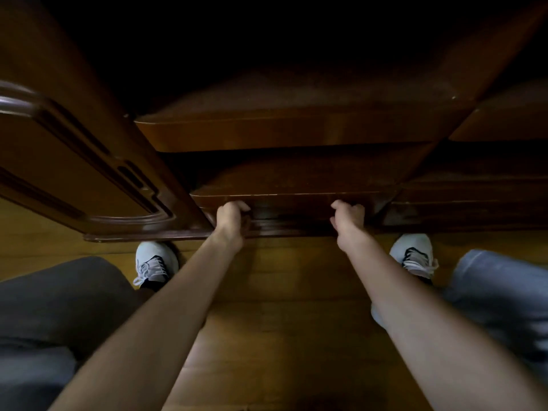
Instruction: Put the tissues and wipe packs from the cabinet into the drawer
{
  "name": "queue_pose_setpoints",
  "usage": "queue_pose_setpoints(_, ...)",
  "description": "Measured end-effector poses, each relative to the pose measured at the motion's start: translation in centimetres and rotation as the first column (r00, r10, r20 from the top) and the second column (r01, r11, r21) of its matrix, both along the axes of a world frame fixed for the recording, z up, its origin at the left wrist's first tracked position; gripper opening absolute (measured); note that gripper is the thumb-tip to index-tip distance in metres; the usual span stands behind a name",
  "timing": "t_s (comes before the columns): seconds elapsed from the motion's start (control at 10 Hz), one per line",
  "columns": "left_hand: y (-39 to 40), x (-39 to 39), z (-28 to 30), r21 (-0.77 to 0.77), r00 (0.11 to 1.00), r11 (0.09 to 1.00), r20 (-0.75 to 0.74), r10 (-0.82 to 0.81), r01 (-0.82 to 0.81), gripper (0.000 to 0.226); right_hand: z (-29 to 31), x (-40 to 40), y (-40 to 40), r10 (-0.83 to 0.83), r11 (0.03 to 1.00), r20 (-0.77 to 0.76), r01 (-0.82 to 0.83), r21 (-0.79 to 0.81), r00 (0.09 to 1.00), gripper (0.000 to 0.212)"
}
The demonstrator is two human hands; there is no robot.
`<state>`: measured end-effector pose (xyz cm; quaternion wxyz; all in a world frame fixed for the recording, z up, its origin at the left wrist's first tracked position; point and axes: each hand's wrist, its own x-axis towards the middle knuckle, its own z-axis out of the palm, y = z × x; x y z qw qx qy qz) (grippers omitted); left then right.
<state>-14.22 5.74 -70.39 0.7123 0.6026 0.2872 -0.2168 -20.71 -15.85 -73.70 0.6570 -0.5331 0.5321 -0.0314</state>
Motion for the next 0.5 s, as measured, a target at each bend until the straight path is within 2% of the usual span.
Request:
queue_pose_setpoints(0.1, 1.5, -0.6, 1.3, -0.033, 0.998, 0.999, 0.047, -0.029, 0.03, 0.021, 2.8, -1.2, -0.8, -0.006, 0.998, 0.063, 0.002, 0.068, 0.998, 0.043)
queue_pose_setpoints(0.2, 2.6, -2.0, 3.3, -0.061, 0.993, 0.996, 0.102, -0.064, 0.07, 0.017, 5.2, -3.4, -0.9, 0.094, 0.996, 0.064, -0.093, -0.012, 0.993, 0.036)
queue_pose_setpoints(0.3, 4.2, -3.2, 5.6, 0.064, 0.964, 0.989, 0.225, -0.142, 0.131, 0.049, 8.3, -5.3, -1.4, 0.206, 0.972, 0.066, -0.197, -0.126, 0.976, 0.049)
queue_pose_setpoints(0.4, 7.0, -2.8, 9.6, 0.229, 0.92, 0.952, 0.289, -0.264, 0.201, 0.054, 13.1, -6.6, -2.4, 0.396, 0.895, 0.064, -0.37, -0.247, 0.916, 0.039)
queue_pose_setpoints(0.5, 11.3, -1.2, 13.3, 0.375, 0.858, 0.88, 0.303, -0.415, 0.293, 0.039, 18.8, -7.7, -3.2, 0.58, 0.773, 0.059, -0.526, -0.355, 0.813, 0.027)
